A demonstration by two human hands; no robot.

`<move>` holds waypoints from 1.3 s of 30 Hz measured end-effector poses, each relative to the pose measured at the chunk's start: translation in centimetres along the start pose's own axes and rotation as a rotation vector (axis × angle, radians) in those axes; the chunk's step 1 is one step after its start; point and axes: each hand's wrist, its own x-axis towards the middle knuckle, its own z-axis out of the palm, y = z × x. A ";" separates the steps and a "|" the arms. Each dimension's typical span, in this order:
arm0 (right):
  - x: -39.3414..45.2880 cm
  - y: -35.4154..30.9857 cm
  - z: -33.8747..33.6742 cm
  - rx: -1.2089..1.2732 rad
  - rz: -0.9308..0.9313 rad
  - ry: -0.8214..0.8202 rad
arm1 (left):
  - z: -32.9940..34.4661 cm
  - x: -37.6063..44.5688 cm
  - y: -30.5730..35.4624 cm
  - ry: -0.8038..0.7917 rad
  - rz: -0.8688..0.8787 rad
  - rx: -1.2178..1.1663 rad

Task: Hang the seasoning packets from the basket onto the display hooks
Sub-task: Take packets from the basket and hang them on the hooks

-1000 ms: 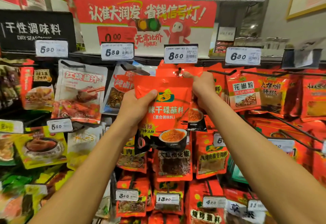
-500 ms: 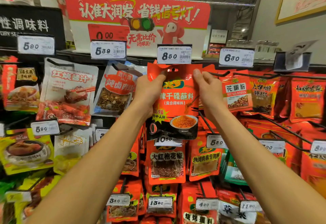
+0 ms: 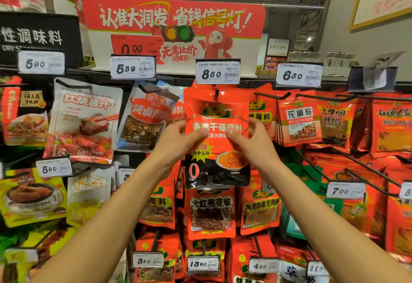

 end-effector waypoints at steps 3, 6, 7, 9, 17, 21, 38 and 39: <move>1.4 -0.1 1.1 -0.164 -0.056 0.096 | -0.2 1.1 -0.3 -0.028 -0.003 0.054; 3.5 -0.7 2.1 -0.278 -0.086 0.151 | 0.8 3.9 -0.5 0.111 0.029 0.133; 4.2 -0.6 2.4 -0.301 -0.070 0.147 | 1.2 4.8 -0.8 0.142 0.021 0.142; 5.4 -0.6 2.7 -0.375 -0.033 0.150 | 1.6 6.4 -1.1 0.193 0.028 0.209; 6.1 -1.2 3.8 -0.419 0.029 0.167 | 1.1 5.8 -0.4 0.271 0.147 0.424; 4.4 -0.4 4.5 -0.338 0.102 0.071 | 1.6 4.1 -2.1 0.164 0.204 0.604; 7.4 -0.4 6.4 -0.438 0.204 -0.203 | 2.6 8.7 -4.7 0.002 0.033 1.096; 7.1 -0.4 6.4 -0.441 0.198 -0.196 | 2.5 8.6 -4.6 -0.010 0.027 1.118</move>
